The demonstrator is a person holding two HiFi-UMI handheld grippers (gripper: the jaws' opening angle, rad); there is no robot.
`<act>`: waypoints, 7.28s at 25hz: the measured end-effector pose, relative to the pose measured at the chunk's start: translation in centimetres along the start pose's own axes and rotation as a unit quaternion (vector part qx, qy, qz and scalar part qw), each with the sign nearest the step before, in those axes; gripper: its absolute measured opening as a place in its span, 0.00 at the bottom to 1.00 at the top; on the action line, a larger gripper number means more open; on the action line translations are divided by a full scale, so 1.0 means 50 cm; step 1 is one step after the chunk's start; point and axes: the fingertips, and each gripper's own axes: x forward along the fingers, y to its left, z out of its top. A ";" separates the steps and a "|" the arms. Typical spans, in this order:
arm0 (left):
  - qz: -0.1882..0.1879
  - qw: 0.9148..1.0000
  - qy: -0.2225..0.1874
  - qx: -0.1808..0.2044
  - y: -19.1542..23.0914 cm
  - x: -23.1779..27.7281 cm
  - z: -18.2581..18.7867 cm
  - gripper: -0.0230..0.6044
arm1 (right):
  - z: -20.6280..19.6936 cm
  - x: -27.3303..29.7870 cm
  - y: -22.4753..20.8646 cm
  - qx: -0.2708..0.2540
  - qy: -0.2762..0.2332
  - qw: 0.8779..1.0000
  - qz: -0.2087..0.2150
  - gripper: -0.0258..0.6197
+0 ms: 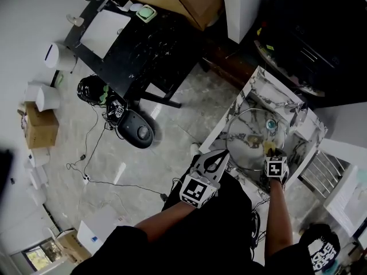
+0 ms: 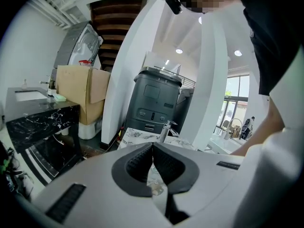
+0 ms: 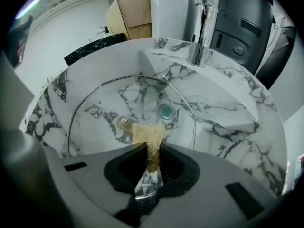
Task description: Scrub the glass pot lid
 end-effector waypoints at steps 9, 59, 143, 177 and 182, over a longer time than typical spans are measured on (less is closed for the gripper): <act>0.003 1.000 -0.001 -0.008 0.015 -0.024 -0.004 0.06 | -0.004 -0.001 0.054 -0.013 0.010 1.000 0.025 0.14; 0.053 0.998 -0.020 -0.018 0.159 -0.082 0.031 0.06 | 0.144 0.041 0.289 -0.115 0.027 0.986 0.114 0.14; 0.000 0.999 0.021 -0.027 0.089 0.008 0.006 0.06 | 0.130 0.069 -0.043 0.053 -0.013 0.998 -0.024 0.14; -0.042 0.999 0.005 -0.017 0.016 -0.059 -0.011 0.06 | -0.035 -0.020 -0.007 0.121 0.022 0.992 -0.024 0.14; -0.046 0.999 0.007 -0.021 0.010 -0.065 -0.008 0.06 | -0.050 -0.026 0.026 0.114 0.042 0.993 -0.008 0.14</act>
